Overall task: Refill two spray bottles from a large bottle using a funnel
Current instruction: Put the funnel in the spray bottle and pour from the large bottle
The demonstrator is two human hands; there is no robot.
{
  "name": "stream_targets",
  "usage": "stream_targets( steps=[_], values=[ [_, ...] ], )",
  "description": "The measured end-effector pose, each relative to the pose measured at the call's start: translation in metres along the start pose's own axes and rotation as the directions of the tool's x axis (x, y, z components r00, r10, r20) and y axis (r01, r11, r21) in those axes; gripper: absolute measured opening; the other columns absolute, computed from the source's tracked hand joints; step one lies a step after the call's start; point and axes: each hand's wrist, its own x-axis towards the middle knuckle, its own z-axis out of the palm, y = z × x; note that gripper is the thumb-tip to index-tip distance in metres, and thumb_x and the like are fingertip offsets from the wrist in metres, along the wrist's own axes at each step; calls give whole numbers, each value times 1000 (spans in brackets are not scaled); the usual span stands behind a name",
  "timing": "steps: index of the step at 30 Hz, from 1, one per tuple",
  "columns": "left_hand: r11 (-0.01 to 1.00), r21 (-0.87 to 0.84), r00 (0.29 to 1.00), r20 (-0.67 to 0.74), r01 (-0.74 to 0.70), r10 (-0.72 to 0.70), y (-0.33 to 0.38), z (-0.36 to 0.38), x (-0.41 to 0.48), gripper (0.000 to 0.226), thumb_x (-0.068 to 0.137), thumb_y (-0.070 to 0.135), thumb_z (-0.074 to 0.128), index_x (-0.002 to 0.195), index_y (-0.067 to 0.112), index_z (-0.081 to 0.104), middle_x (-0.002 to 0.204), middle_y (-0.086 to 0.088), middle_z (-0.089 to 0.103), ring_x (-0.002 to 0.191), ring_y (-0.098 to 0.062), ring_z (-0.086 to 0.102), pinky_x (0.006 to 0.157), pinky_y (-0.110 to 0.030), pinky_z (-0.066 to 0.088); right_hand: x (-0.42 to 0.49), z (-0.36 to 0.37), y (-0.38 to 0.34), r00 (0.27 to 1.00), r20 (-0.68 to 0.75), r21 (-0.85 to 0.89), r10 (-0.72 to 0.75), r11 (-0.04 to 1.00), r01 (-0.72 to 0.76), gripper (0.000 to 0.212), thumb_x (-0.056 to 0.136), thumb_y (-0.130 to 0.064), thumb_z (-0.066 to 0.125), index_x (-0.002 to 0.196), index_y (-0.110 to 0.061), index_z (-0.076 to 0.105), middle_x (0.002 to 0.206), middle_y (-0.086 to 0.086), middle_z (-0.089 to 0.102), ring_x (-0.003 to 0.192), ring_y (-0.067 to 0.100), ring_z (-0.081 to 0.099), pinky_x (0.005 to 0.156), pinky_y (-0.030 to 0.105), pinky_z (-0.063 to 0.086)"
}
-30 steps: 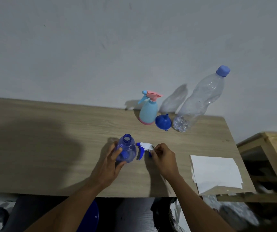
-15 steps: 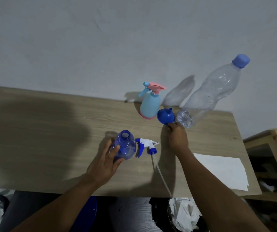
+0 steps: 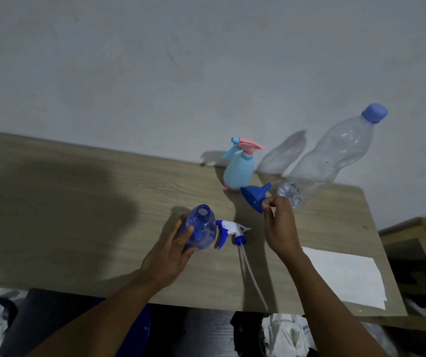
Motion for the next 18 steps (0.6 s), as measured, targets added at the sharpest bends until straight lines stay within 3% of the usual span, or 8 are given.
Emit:
stream_targets(
  steps=[2, 4, 7, 9, 11, 13, 18],
  values=[
    [1000, -1, 999, -38, -9, 9, 2, -2, -1, 70, 101, 49, 44, 158, 31, 7, 154, -15, 34, 133, -29, 48, 84, -45, 61, -6, -11, -26, 996, 23, 214, 87, 973, -89, 12, 103, -15, 48, 95, -11, 56, 101, 6, 62, 91, 20, 59, 77, 28, 46],
    [1000, -7, 998, -59, -9, 9, 8, -6, 1, 67, 102, 52, 40, 158, 34, 7, 152, -14, 35, 127, -33, 54, 81, -44, 61, -11, -24, -53, 975, 134, 433, 176, 875, -217, 17, 104, -18, 47, 100, -6, 58, 107, 4, 68, 98, 15, 66, 83, 31, 55],
    [1000, 29, 998, -67, -11, 12, 11, -9, 2, 65, 102, 54, 36, 157, 37, 5, 151, -14, 35, 127, -35, 51, 83, -48, 60, -18, -39, -84, 927, 320, 666, 197, 649, -368, 18, 105, -18, 46, 96, -10, 59, 96, -3, 71, 94, 13, 69, 81, 32, 56],
    [999, 37, 998, -63, -22, 24, 10, -9, 2, 66, 102, 51, 38, 157, 37, 4, 152, -13, 32, 134, -31, 42, 89, -49, 58, -19, -46, -98, 883, 428, 760, 195, 451, -468, 19, 104, -17, 46, 94, -12, 61, 92, 2, 71, 88, 17, 67, 74, 34, 54],
    [999, 39, 998, -61, -19, 21, 11, -10, 2, 67, 102, 51, 38, 157, 37, 3, 153, -13, 30, 136, -30, 38, 90, -50, 57, -19, -51, -108, 821, 538, 768, 190, 291, -570, 19, 103, -16, 45, 97, -11, 63, 88, 6, 69, 79, 18, 65, 67, 33, 53],
    [999, 44, 999, -51, -7, 10, 13, -11, 3, 65, 102, 53, 34, 156, 38, 1, 153, -12, 29, 136, -30, 38, 88, -51, 58, -20, -54, -115, 756, 631, 729, 171, 202, -654, 17, 99, -15, 47, 97, -11, 63, 85, 8, 66, 74, 18, 64, 62, 32, 54],
    [999, 41, 999, -29, -16, 18, 17, -14, 2, 77, 97, 43, 47, 158, 34, -1, 153, -14, 29, 136, -32, 39, 92, -51, 56, -24, -49, -124, 673, 720, 640, 171, 214, -738, 15, 95, -14, 49, 95, -9, 63, 81, 9, 63, 69, 18, 61, 55, 28, 54]
  ],
)
